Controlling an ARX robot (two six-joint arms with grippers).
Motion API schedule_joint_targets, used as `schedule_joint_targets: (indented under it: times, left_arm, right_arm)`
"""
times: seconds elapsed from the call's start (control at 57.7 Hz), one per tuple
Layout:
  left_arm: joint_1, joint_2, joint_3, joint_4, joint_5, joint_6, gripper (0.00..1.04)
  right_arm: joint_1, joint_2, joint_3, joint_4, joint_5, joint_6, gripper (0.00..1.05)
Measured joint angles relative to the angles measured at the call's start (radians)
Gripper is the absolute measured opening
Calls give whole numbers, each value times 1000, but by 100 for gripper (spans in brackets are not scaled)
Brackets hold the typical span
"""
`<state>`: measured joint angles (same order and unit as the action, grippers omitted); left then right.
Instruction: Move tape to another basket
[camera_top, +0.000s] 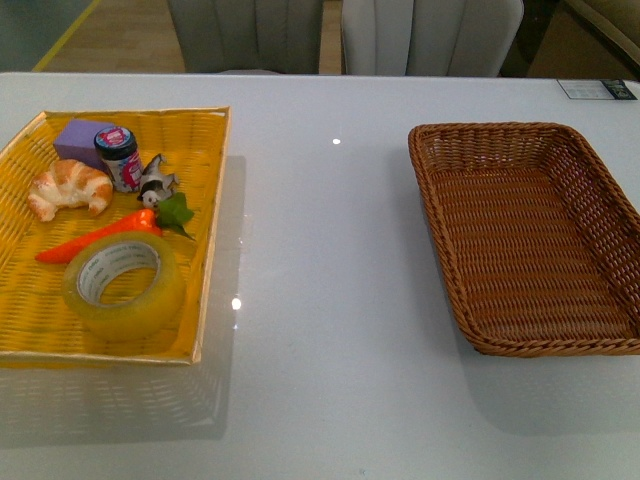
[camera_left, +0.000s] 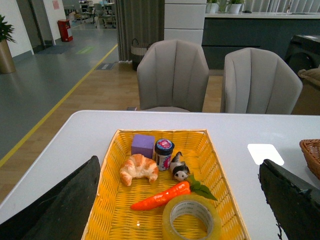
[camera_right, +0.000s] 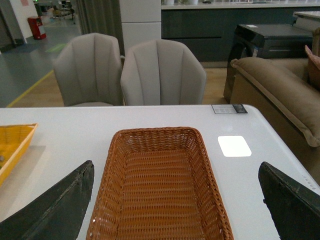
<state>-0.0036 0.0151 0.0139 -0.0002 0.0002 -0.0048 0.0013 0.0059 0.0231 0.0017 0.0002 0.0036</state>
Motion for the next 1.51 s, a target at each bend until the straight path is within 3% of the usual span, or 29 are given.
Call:
schedule_joint_targets:
  times: [0.502,0.572,0.641,0.918,1.057,1.282,1.507]
  left_arm:
    - [0,0,0,0,0,0,96]
    - [23,137,109,-254,116,-51,96]
    - [20,358,227,-402,156,-78,96]
    - [18,1084,452,34,176,-80,96]
    - [14,1454,544,206,110,-76,96]
    - [3,1833,668,286,93,-98,96]
    - [5,2006,768,295,75,-103,96]
  right_arm:
    - [0,0,0,0,0,0,96]
    - [0,0,0,0,0,0,96]
    - [0,-1,0,0,-1,0,96]
    - [0,0,0,0,0,0,96]
    - [0,0,0,0,0,0,96]
    - [0,0,0,0,0,0,96]
    - [0,0,0,0,0,0,96]
